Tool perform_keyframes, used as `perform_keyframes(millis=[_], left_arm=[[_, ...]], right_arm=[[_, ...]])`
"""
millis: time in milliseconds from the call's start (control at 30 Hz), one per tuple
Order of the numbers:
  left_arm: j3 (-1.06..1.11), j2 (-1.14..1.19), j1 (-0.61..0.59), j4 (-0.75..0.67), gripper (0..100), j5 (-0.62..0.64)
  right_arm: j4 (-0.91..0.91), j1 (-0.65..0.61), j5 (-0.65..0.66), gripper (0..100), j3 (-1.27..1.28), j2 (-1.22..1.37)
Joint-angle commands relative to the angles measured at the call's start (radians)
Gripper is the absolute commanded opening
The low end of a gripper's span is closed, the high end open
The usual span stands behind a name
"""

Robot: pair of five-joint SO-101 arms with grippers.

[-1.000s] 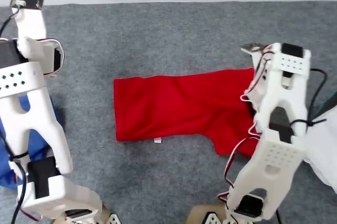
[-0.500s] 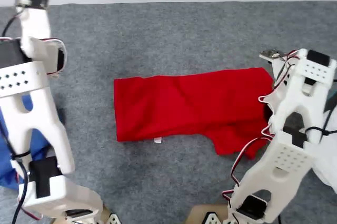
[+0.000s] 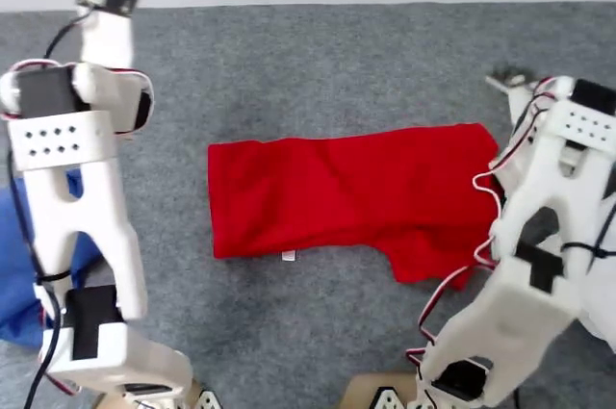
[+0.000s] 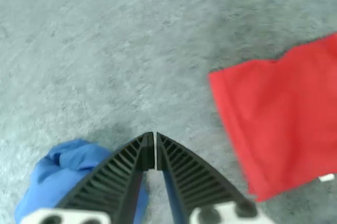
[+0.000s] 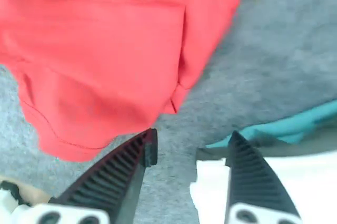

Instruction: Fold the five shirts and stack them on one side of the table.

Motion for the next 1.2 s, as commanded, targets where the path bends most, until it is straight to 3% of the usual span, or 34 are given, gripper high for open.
perform_keyframes(millis=[0, 267, 500, 733, 933, 1167], left_arm=[[-0.005, -0.043, 0.083, 0.012, 2, -0.012], [0.104, -0.041, 0.37, -0.049, 2, -0.006], [0.338, -0.041, 0.698, -0.235, 2, -0.006], [0.515, -0.041, 0.947, -0.489, 2, -0.005], [0.618, -0.025, 1.054, -0.663, 15, -0.003], [0.423, 0.226, 1.1, -0.577, 16, 0.017]], right_arm=[[0.041, -0.028, -0.015, 22.1, -0.041, -0.208], [0.041, -0.053, -0.124, 1.5, -0.041, -0.598], [0.041, -0.005, -0.16, 1.7, -0.04, -0.911], [0.041, 0.077, -0.186, 2.1, 0.046, -1.153], [0.041, 0.105, -0.178, 2.1, 0.219, -1.348], [0.041, 0.105, -0.169, 2.2, 0.341, -1.488]])
